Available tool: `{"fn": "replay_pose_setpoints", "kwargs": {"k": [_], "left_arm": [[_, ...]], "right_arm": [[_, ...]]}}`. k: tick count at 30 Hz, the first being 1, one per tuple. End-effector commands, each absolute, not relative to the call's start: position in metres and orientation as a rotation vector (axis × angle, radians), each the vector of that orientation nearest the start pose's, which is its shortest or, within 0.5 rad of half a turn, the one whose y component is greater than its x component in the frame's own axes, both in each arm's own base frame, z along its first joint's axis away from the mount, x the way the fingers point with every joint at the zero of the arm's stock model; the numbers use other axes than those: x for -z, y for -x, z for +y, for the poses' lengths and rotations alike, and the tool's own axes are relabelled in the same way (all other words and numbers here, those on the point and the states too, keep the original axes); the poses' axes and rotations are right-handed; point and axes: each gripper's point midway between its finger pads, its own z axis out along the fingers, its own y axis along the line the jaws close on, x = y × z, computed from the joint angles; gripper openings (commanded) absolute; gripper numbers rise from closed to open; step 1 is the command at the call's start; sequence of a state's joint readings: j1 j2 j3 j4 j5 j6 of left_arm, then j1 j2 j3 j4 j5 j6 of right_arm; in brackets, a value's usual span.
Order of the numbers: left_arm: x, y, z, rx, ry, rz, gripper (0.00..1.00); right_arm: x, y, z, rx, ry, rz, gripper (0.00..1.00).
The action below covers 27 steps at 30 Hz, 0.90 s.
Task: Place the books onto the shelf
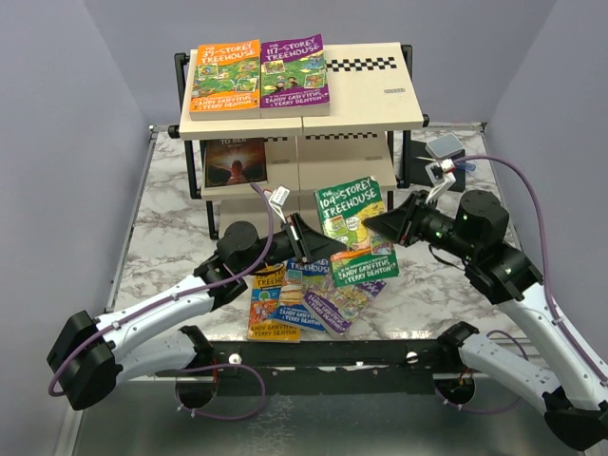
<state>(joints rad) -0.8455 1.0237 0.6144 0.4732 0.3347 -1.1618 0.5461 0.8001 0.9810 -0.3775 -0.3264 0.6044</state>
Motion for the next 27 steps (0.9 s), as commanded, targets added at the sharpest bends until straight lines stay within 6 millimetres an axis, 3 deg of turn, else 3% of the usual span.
{"fn": "replay_pose_setpoints", "kwargs": {"k": [1, 8, 13, 19, 27], "left_arm": [[-0.313, -0.176, -0.328, 1.759, -0.033, 1.754, 0.0], [-0.347, -0.166, -0.316, 1.814, -0.062, 1.598, 0.0], [-0.365, -0.158, -0.31, 1.851, -0.1, 1.522, 0.0], [-0.375, -0.153, -0.306, 1.864, -0.108, 1.49, 0.0], [-0.402, -0.145, -0.299, 1.891, -0.139, 1.413, 0.0]], "right_arm": [[-0.355, -0.198, 0.206, -1.077, 0.194, 1.806, 0.09], [-0.334, -0.187, 0.194, -1.038, 0.179, 1.845, 0.53], [-0.322, -0.171, 0.195, -1.084, 0.225, 1.859, 0.71], [-0.313, -0.156, 0.196, -1.142, 0.249, 1.858, 0.81], [-0.305, -0.14, 0.203, -1.249, 0.268, 1.861, 0.83]]}}
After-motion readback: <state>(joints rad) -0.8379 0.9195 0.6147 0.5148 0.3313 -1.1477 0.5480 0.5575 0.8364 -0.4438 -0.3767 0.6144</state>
